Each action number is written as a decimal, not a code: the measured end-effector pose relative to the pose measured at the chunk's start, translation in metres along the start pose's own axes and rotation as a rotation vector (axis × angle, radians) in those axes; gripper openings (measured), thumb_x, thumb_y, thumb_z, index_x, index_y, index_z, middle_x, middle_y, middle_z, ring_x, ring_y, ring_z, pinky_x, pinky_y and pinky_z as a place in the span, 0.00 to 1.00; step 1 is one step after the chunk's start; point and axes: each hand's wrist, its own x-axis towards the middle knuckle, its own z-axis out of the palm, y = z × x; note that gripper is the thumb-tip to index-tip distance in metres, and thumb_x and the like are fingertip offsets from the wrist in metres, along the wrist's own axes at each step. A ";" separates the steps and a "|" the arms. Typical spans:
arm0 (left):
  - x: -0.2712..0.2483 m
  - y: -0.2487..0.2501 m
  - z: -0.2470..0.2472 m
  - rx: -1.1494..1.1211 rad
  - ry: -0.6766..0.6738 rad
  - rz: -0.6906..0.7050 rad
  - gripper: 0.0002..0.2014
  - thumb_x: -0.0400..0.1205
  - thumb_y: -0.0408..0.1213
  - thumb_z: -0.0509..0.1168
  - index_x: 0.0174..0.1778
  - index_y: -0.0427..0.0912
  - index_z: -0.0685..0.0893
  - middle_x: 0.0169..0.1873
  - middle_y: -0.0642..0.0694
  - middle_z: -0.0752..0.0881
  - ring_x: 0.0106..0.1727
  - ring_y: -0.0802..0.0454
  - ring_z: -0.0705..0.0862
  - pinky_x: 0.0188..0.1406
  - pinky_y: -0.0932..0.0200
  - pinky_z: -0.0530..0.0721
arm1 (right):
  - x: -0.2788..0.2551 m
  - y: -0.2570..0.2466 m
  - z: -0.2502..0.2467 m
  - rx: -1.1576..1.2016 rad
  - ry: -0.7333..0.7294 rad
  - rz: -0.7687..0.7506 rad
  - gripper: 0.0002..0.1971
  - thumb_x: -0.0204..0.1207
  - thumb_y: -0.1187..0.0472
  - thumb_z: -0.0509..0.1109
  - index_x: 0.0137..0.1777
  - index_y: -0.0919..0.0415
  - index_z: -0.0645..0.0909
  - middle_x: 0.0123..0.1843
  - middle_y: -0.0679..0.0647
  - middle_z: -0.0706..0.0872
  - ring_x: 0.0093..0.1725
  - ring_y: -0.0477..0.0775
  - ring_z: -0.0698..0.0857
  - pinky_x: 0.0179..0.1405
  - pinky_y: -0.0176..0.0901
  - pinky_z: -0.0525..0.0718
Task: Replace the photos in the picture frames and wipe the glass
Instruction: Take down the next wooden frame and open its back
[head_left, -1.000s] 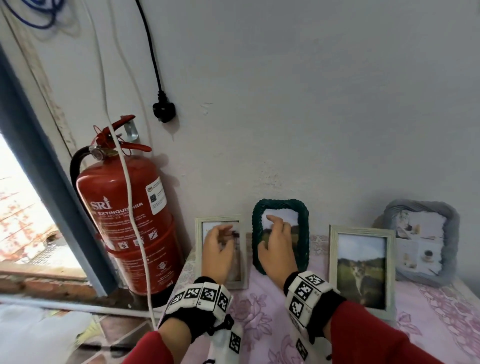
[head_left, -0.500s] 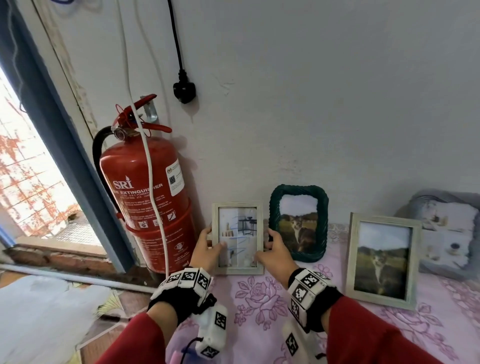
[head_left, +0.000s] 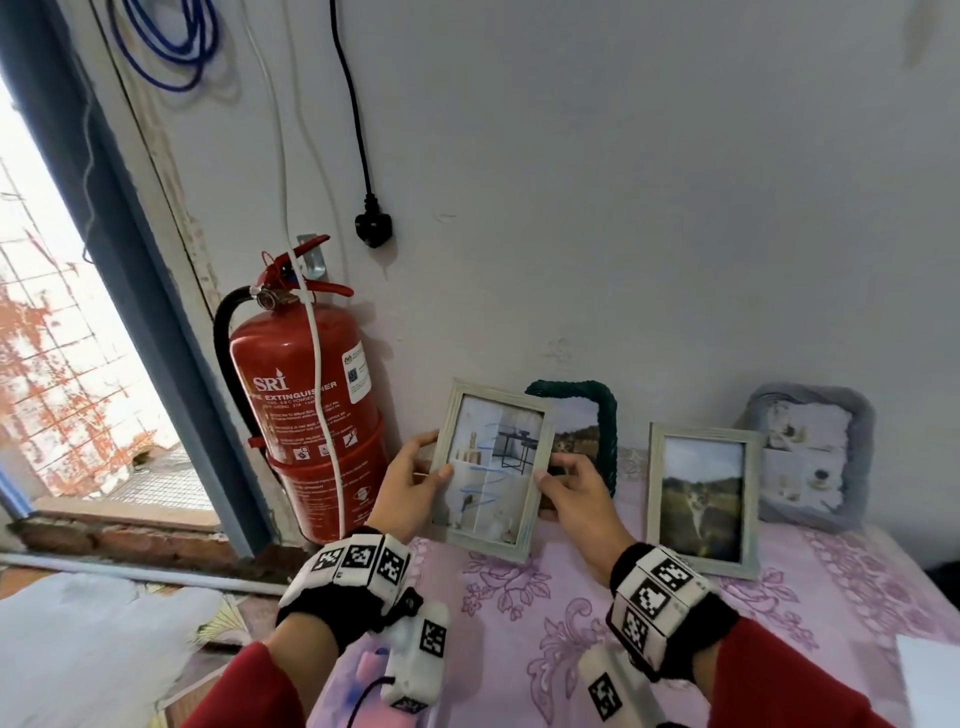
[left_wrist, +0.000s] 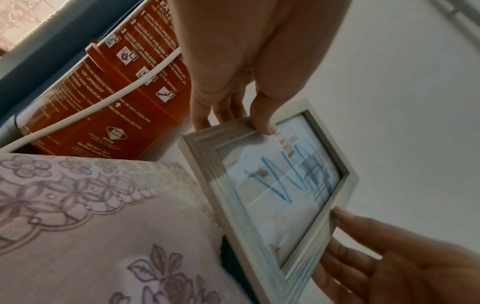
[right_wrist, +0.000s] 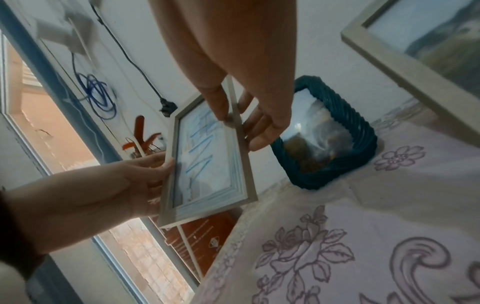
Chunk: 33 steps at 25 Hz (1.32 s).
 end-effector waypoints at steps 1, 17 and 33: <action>-0.008 0.009 0.000 -0.022 -0.018 0.013 0.19 0.81 0.27 0.63 0.69 0.39 0.72 0.41 0.48 0.81 0.38 0.57 0.80 0.34 0.75 0.81 | -0.009 -0.004 -0.005 0.033 0.008 -0.005 0.09 0.81 0.64 0.63 0.60 0.59 0.73 0.53 0.59 0.83 0.47 0.51 0.84 0.42 0.38 0.85; -0.121 0.070 0.069 -0.158 -0.150 0.049 0.19 0.82 0.34 0.63 0.69 0.48 0.74 0.39 0.45 0.80 0.41 0.53 0.81 0.37 0.66 0.81 | -0.120 -0.016 -0.096 0.379 0.056 -0.077 0.02 0.83 0.60 0.60 0.52 0.54 0.71 0.55 0.57 0.82 0.47 0.50 0.83 0.42 0.43 0.84; -0.199 0.031 0.127 -0.196 -0.209 -0.065 0.18 0.83 0.41 0.62 0.69 0.54 0.71 0.59 0.45 0.81 0.55 0.49 0.84 0.52 0.51 0.87 | -0.194 0.020 -0.130 0.474 0.105 -0.059 0.10 0.81 0.62 0.62 0.61 0.54 0.72 0.52 0.53 0.90 0.48 0.50 0.90 0.41 0.44 0.90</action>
